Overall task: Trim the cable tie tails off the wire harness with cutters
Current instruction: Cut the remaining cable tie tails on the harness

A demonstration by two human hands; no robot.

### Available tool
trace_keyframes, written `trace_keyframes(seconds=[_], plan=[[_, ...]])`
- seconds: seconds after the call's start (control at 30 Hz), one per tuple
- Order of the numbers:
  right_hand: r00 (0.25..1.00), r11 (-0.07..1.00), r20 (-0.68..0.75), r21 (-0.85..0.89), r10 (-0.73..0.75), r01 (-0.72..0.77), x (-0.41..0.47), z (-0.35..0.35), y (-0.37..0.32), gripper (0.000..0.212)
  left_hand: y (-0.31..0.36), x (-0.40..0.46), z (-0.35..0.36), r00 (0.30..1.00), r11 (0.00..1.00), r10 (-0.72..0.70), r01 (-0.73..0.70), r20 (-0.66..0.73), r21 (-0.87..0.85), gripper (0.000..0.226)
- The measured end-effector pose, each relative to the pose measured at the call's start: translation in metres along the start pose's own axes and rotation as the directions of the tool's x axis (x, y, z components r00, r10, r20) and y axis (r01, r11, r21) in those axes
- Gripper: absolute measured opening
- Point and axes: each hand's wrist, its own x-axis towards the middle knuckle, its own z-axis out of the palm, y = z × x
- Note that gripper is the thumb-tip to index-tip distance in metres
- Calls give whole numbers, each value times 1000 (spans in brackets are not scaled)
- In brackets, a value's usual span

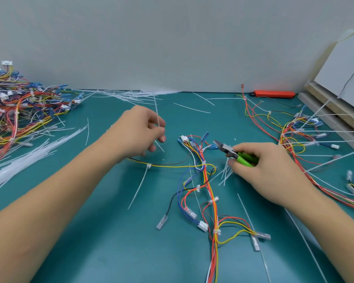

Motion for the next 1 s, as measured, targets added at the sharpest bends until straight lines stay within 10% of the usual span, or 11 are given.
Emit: trace_keyframes(seconds=[0.1, 0.4, 0.67, 1.0], plan=[[1000, 1000, 7, 28, -1, 1, 0, -1, 0, 8, -7, 3, -8, 1000, 951, 2, 0, -6, 310, 19], [1000, 999, 25, 29, -16, 15, -1, -1, 0, 8, -8, 4, -9, 994, 953, 4, 30, -111, 302, 25], [1000, 999, 16, 29, -14, 14, -1, -2, -1, 6, 8, -14, -39, 847, 892, -81, -174, 526, 417, 14], [998, 995, 17, 78, -58, 57, -3, -4, -9, 13, 7, -14, -39, 804, 969, -76, -79, 590, 233, 3]])
